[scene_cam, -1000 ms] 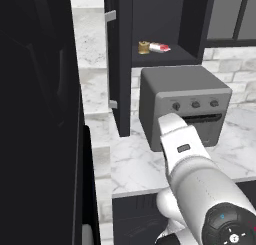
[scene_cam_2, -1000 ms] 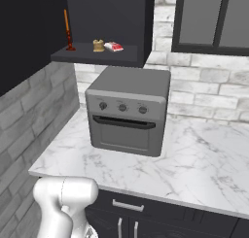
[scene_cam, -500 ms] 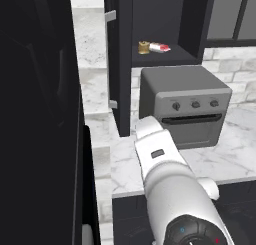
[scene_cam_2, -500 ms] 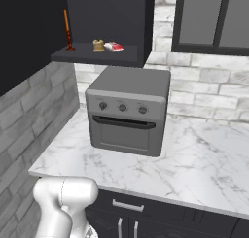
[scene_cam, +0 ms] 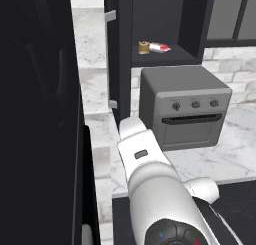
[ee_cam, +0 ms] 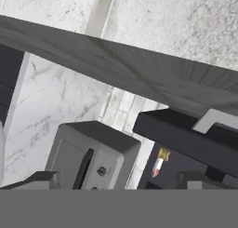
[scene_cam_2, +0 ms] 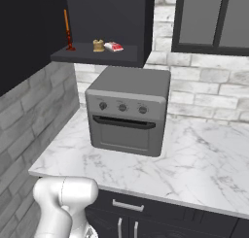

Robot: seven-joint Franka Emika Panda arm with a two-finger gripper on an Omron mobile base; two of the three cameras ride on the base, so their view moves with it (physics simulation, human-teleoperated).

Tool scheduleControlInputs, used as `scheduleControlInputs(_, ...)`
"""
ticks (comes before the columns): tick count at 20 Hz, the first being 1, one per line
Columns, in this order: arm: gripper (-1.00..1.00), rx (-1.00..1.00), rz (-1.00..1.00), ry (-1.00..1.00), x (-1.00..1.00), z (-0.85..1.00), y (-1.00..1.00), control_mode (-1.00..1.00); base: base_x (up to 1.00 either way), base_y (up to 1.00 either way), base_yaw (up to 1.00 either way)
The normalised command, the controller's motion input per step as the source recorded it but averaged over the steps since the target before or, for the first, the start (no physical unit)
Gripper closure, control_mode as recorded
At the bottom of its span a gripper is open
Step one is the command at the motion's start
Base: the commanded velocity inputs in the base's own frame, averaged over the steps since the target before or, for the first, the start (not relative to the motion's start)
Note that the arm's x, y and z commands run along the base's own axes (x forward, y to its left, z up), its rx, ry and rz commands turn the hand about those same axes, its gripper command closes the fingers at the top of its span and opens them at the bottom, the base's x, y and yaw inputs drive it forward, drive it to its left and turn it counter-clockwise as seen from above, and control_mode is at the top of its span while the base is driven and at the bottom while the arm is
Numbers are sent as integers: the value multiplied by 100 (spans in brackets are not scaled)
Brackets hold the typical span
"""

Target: Pick the candle and candle from the dining table and place them in the open cabinet. Close the cabinet after placing the objects.

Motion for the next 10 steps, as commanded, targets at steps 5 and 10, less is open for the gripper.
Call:
scheduleControlInputs(5, -100, 0, 2, -4, 16, 3, 15, -100, 0, 0, 0)
scheduleControlInputs(10, -100, 0, 1, -3, 17, 5, 13, -100, 0, 0, 0)
